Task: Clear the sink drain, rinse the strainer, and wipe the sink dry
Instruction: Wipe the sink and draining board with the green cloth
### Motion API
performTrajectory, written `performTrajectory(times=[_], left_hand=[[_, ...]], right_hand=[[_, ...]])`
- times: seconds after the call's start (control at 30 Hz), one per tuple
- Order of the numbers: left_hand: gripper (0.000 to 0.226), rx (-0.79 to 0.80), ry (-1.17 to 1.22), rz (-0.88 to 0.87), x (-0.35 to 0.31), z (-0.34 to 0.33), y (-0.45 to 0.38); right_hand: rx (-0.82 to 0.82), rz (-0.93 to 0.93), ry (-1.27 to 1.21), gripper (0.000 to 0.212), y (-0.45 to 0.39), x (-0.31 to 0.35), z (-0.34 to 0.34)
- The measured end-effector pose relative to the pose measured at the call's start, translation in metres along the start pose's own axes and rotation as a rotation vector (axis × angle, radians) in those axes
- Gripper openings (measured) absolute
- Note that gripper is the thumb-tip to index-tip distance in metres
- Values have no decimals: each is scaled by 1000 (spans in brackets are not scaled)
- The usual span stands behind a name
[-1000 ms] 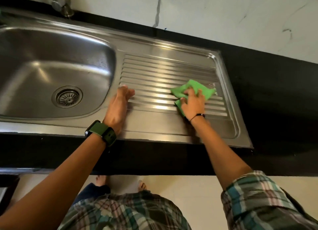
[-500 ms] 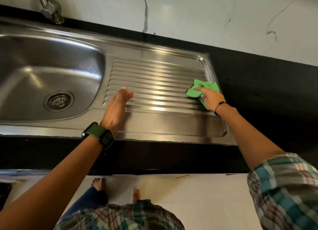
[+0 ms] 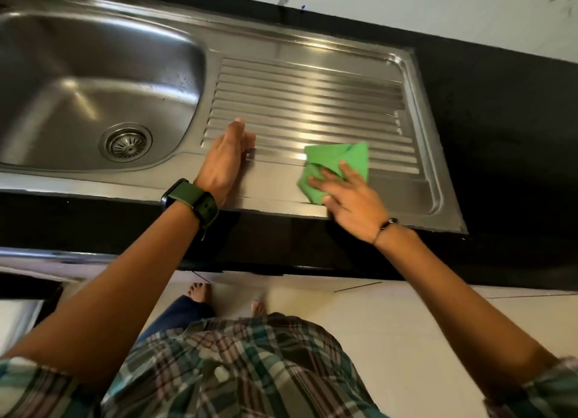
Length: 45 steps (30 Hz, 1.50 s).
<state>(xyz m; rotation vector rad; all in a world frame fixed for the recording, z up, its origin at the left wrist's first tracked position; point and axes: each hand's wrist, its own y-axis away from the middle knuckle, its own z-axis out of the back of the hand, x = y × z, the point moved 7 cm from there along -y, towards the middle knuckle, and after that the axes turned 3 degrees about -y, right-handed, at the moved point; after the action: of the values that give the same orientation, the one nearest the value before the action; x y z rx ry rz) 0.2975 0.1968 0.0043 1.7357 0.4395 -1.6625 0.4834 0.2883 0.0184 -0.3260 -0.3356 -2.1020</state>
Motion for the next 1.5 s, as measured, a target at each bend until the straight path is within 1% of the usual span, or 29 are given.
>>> performTrajectory(times=[0.13,0.2,0.33,0.43,0.53,0.57,0.63,0.67,0.7,0.73,0.77,0.83,0.87,0.93,1.03,1.17,1.3,1.37,1.4,1.5], left_hand=[[42,-59,-37,36,-1,12,-2],[44,-100,-106,44,-3,26,1],[46,-76,-210,75,-9,45,12],[49,-85,-330,85,-17,64,23],[53,-168,-472,81,-21,105,44],[52,-198,-494,71,-21,120,53],[52,-247,-504,59,-19,147,69],[53,-272,-499,65,-17,160,76],[53,-295,-487,71,-16,174,81],[53,-304,-480,78,-15,185,84],[51,-299,-482,82,-15,193,84],[40,-276,-514,79,-15,208,82],[36,-270,-539,76,-15,216,81],[39,-292,-584,76,-18,235,80],[55,-386,-582,62,-22,278,84],[54,-489,-517,49,-22,337,91],[53,-533,-445,41,-23,393,97],[51,-555,-432,19,-24,420,96],[50,-566,-432,4,-25,432,95],[48,-595,-430,-44,-30,465,93]], right_hand=[[102,244,42,42,-42,92,-41],[160,322,-2,42,-50,112,-48],[277,400,-171,45,-25,85,-25],[390,419,-214,46,5,49,-8],[395,402,-319,39,9,45,-1],[387,396,-338,45,5,53,-1],[367,418,-358,78,-2,76,-4],[366,409,-340,85,-6,85,-10],[361,415,-328,86,-12,96,-17],[347,430,-312,84,-18,109,-22],[330,455,-312,76,-23,123,-26],[333,466,-307,46,-37,151,-39],[338,474,-314,44,-45,166,-46],[358,507,-322,53,-60,198,-58],[384,586,-288,55,-85,261,-80],[341,707,-172,49,-128,360,-117],[288,782,11,48,-171,461,-160],[251,763,95,46,-191,505,-178],[257,719,82,45,-200,522,-185],[273,609,-102,46,-219,560,-192]])
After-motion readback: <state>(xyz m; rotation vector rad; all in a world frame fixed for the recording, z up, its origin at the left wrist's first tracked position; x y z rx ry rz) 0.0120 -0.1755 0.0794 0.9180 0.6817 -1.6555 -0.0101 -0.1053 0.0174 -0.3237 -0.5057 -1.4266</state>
